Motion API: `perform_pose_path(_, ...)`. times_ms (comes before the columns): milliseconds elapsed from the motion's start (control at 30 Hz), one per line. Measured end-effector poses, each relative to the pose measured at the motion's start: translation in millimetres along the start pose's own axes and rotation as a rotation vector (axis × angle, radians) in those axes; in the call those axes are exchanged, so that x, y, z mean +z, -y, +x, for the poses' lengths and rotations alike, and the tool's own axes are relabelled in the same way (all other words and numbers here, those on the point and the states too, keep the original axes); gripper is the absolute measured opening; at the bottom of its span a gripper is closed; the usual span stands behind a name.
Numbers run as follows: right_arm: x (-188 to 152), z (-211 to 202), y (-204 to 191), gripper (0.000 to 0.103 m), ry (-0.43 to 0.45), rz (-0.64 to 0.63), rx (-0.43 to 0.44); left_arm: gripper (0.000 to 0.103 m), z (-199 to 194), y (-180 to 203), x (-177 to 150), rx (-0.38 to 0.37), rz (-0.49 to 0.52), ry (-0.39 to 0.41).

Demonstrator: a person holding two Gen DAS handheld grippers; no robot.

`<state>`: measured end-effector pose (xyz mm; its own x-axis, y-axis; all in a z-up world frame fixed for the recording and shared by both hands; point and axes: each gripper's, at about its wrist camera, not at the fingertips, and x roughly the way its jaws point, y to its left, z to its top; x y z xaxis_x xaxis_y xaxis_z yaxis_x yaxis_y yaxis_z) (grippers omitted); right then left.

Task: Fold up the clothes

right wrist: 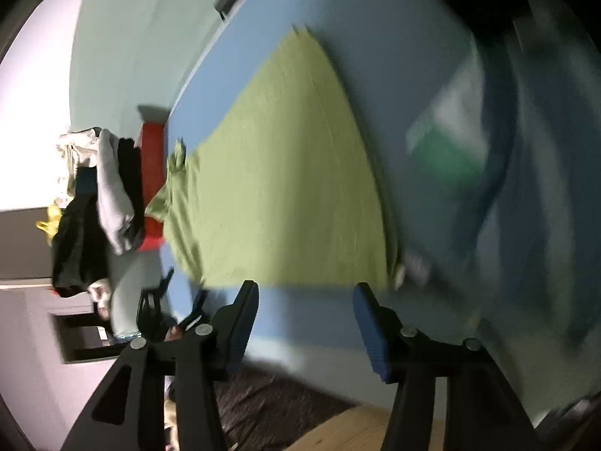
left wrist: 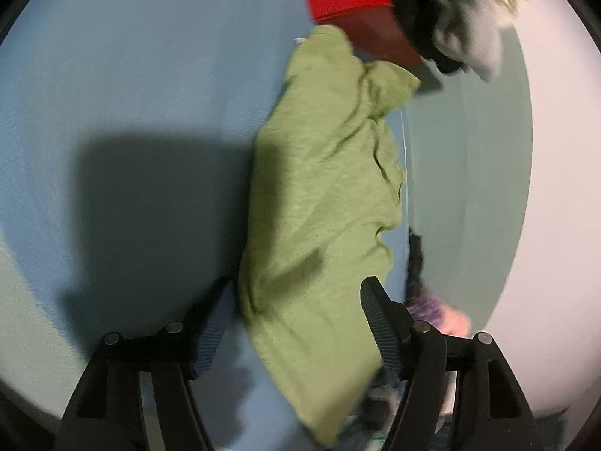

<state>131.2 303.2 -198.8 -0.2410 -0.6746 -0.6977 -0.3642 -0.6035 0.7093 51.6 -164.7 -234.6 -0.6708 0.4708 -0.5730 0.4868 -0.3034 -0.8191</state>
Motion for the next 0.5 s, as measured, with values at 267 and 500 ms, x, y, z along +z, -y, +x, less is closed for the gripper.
perform_pose_path(267, 0, 35, 24, 0.054, 0.012, 0.237, 0.068, 0.07, -30, 78, -57, 0.141, 0.581, 0.157)
perform_pose_path(500, 9, 39, 27, 0.023, 0.089, 0.293, 0.097, 0.07, 4, 125, -191, 0.236, 1.343, 0.015)
